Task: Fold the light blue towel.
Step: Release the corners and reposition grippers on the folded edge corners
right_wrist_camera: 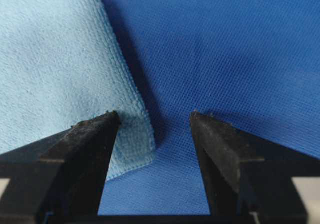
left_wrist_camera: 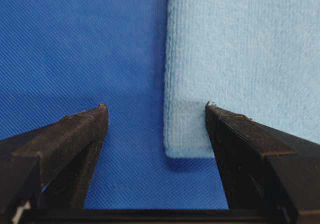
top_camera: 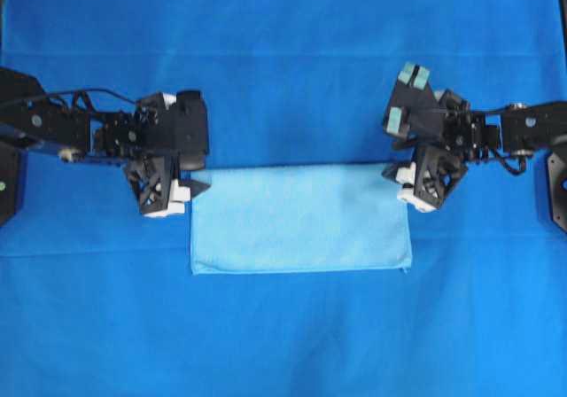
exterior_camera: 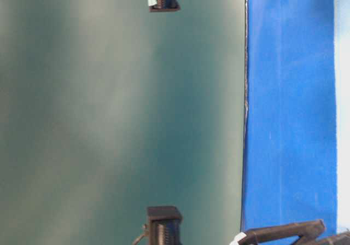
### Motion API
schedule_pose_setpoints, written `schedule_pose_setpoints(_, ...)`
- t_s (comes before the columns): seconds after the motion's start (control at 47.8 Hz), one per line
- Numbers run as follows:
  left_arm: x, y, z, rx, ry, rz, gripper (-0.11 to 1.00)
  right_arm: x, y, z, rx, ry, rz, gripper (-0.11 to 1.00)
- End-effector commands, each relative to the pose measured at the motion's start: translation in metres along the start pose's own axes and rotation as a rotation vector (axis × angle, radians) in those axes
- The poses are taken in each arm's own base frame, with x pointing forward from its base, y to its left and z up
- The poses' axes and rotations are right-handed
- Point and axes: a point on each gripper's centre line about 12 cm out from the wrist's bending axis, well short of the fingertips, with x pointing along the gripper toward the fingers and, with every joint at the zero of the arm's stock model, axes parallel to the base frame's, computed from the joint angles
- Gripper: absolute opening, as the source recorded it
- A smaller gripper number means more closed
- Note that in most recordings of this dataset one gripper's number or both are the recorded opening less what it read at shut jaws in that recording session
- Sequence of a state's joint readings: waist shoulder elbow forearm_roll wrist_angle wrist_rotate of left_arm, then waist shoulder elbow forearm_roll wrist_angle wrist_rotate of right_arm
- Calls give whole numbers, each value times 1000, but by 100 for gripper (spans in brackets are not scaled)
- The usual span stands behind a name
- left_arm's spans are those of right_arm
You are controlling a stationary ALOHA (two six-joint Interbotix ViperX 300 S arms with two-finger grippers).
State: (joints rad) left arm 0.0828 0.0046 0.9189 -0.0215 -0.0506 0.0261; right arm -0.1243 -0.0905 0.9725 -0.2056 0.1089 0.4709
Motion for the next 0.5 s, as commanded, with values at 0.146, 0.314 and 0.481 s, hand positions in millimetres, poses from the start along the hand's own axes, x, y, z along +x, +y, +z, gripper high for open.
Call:
schedule_pose_setpoints(0.146, -1, 1, 4, 1, -17, 2, 67, 1, 0, 1, 6, -8, 5, 62)
schedule_pose_setpoints(0.314, -1, 0, 2, 6, -3, 0, 48, 1, 0, 1, 6, -5, 3, 60)
schedule_pose_setpoints(0.481, -1, -4, -1, 47, 41, -9, 22, 1, 0, 1, 0, -4, 2, 37)
